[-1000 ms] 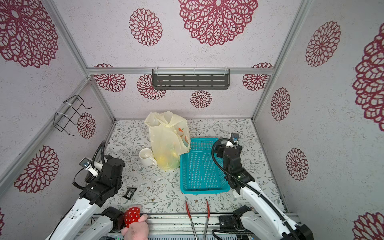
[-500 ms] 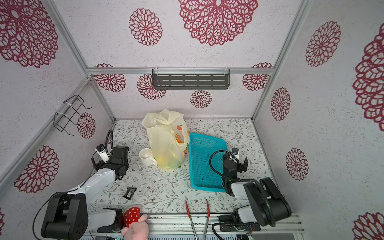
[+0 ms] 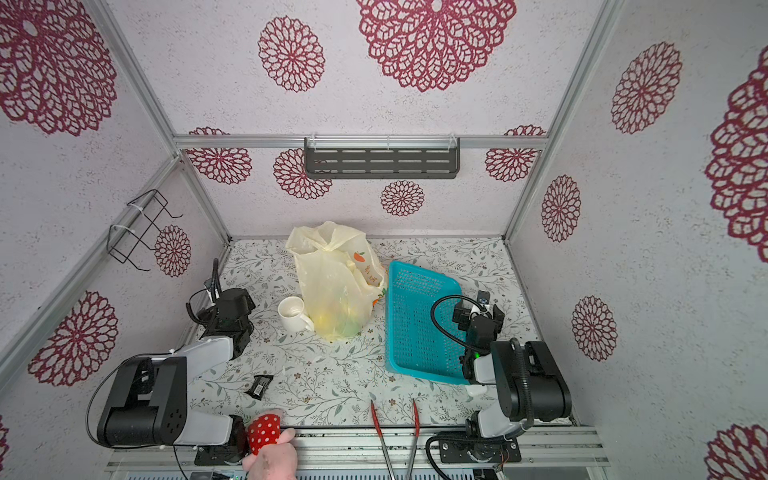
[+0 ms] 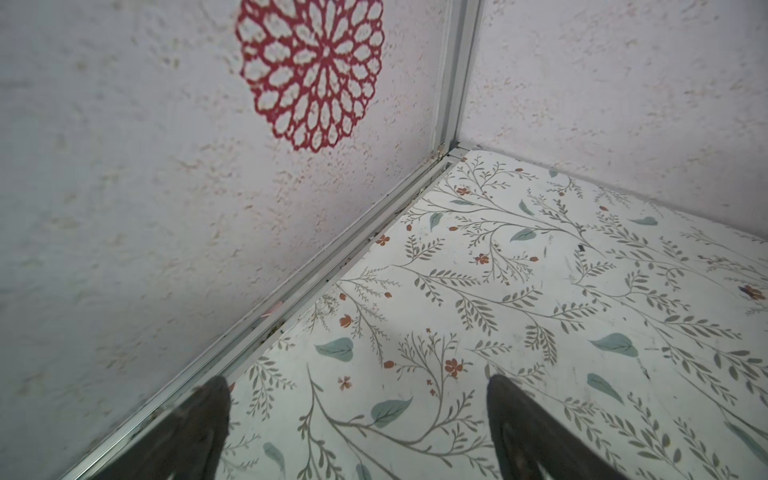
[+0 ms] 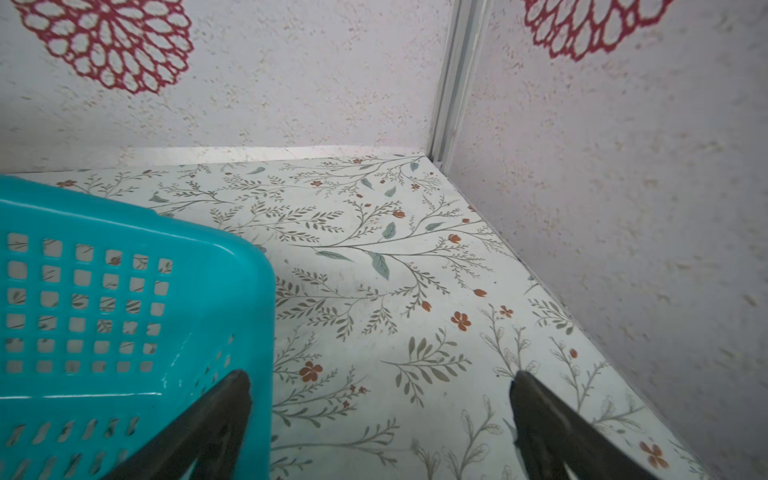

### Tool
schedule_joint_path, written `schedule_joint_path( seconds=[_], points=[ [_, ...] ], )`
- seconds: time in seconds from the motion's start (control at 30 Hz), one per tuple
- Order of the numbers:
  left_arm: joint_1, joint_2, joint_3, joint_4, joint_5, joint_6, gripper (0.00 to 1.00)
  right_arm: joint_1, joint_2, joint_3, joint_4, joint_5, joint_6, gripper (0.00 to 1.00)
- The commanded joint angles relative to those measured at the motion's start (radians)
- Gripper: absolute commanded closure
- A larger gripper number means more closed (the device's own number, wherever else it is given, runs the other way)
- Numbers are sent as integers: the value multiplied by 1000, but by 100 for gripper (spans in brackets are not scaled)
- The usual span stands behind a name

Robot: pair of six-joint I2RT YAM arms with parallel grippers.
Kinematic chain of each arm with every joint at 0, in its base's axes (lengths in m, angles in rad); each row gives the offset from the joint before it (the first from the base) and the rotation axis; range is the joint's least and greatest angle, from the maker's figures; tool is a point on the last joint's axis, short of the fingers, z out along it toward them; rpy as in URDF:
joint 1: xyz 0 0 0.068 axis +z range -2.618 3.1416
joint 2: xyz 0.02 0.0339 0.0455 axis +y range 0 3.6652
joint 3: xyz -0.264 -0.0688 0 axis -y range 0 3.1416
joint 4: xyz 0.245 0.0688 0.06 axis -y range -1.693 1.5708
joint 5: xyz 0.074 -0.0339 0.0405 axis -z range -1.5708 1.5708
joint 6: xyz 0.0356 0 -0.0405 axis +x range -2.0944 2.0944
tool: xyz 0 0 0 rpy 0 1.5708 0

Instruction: Place the fruits into the plastic bag

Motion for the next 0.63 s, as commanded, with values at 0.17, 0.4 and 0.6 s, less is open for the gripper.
schedule_joint_path(
  seconds=[0.17,0.4,0.6],
  points=[
    [46,90,-102,343,256,106,2,-3,1,10,4,-35,19,1],
    [48,101,-108,376,256,111,3,-16,6,21,-13,-57,26,1],
    [46,97,-113,381,254,111,3,-18,0,9,5,-70,23,1]
  ],
)
